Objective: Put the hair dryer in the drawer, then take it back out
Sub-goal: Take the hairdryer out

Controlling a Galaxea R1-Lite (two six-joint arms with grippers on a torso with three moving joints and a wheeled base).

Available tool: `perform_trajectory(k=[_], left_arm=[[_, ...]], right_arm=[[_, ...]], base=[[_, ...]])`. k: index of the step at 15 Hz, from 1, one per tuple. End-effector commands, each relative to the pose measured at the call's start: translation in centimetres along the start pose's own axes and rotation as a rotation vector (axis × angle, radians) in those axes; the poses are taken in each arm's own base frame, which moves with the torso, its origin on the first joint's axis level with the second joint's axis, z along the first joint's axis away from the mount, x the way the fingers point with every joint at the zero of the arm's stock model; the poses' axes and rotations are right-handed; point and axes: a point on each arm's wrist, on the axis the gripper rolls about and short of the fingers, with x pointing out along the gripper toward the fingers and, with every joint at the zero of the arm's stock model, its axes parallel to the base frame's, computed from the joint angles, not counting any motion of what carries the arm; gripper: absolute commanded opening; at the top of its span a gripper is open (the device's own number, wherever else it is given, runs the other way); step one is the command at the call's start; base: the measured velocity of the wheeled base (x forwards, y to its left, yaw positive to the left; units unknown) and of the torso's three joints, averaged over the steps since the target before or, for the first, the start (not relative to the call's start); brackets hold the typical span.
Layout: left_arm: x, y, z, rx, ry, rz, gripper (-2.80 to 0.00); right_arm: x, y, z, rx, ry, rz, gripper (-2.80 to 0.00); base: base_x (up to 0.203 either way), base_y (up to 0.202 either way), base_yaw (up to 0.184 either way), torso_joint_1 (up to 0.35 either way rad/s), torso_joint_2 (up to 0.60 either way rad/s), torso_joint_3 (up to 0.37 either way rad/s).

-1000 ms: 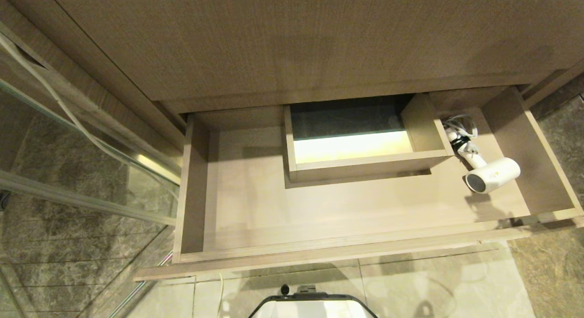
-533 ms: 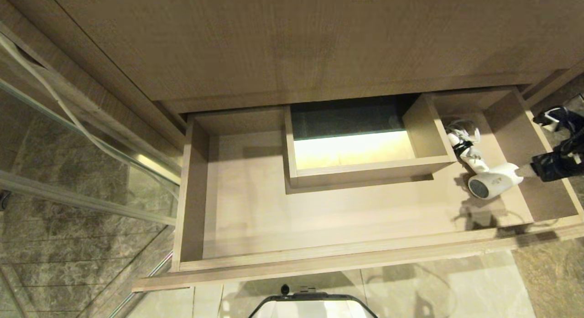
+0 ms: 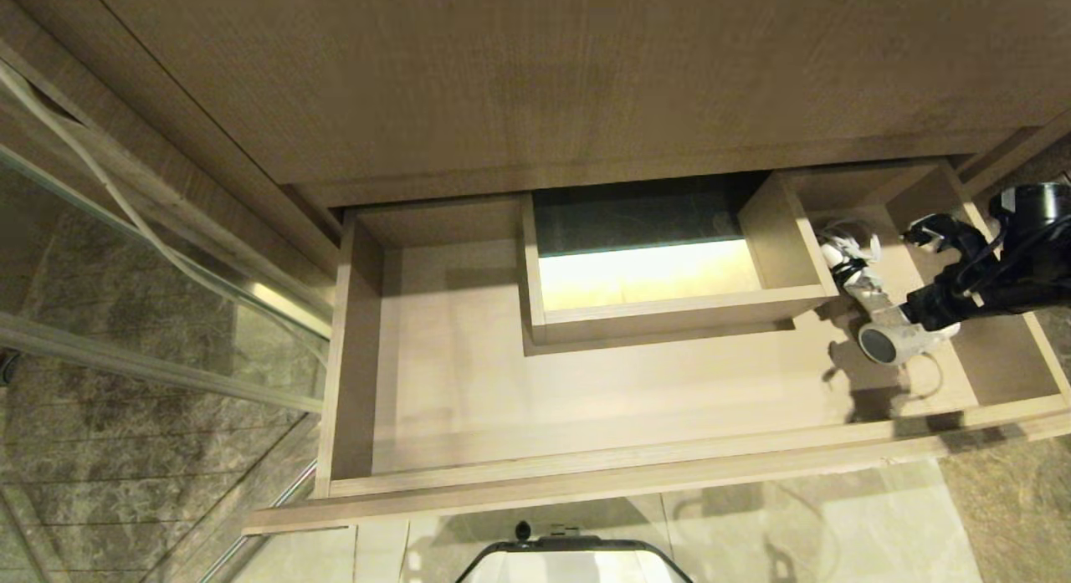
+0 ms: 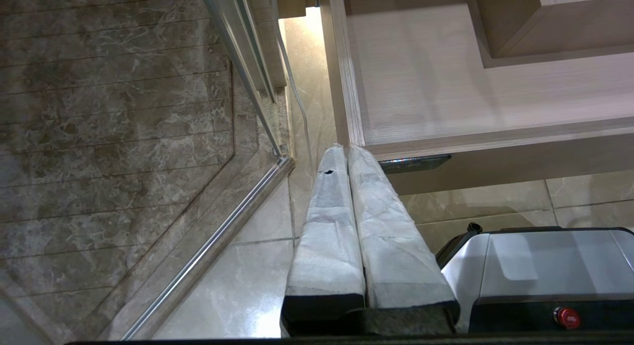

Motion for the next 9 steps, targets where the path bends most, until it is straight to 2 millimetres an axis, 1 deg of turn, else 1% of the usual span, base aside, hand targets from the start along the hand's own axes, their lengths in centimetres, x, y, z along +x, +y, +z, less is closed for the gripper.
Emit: perform_trajectory(k=[1,5,9], left_arm=[[0.0,0.0,0.0,0.0,0.0,0.0,-2.8],[0.0,0.0,0.0,-0.001,0.0,0.0,-2.8],[0.0,0.0,0.0,-0.001,0.001,0.0,-2.8]], right_arm=[[3.6,-0.5,-1.0,-0.001,0.017,0.025,0.0],[7.2,-1.5,-1.8,0.008,-0.03,0.058,0.0],[9.6,-2.2,-2.1,0.008,-0.125,0.125,0.0]], base=[[0.0,0.0,0.0,0.0,0.0,0.0],[0.0,0.0,0.0,0.0,0.0,0.0],[0.0,0.0,0.0,0.0,0.0,0.0]])
